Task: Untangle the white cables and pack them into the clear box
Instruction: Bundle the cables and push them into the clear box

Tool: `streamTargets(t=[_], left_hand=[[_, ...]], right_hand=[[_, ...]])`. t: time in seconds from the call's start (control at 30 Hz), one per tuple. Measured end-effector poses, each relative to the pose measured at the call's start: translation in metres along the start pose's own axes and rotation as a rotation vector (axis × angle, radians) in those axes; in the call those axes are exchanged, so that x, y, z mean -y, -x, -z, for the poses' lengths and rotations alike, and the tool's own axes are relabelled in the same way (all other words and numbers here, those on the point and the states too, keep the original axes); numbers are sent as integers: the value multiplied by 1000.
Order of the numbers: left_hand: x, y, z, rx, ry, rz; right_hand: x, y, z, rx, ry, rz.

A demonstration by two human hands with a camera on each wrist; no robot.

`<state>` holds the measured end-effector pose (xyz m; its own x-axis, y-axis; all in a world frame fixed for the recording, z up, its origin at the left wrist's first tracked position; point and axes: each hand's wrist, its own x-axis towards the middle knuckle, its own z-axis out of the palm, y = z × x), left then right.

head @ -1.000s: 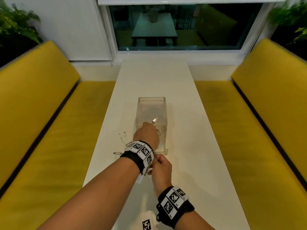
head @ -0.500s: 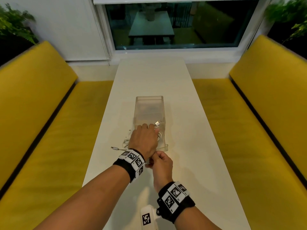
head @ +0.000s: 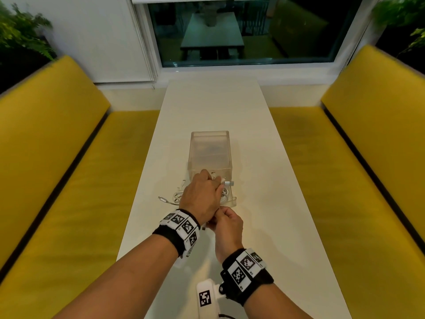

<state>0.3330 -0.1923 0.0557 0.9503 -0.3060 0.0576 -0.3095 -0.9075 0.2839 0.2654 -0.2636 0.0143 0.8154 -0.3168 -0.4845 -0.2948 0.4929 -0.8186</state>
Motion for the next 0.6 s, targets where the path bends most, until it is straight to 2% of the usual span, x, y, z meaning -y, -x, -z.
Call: streamTargets(t=[0.1, 0.23, 0.4, 0.6], left_hand=[[-2, 0, 5, -45, 61, 43], [0, 1, 6, -55, 23, 0], [5, 5, 13, 103, -2, -82], [11, 0, 17, 258, 69, -90]], right_hand=[[0, 0, 0, 2, -11, -3], [2, 0, 0, 8, -23, -2], [1, -6, 3, -18, 6, -16], [-2, -3, 5, -2, 11, -23]])
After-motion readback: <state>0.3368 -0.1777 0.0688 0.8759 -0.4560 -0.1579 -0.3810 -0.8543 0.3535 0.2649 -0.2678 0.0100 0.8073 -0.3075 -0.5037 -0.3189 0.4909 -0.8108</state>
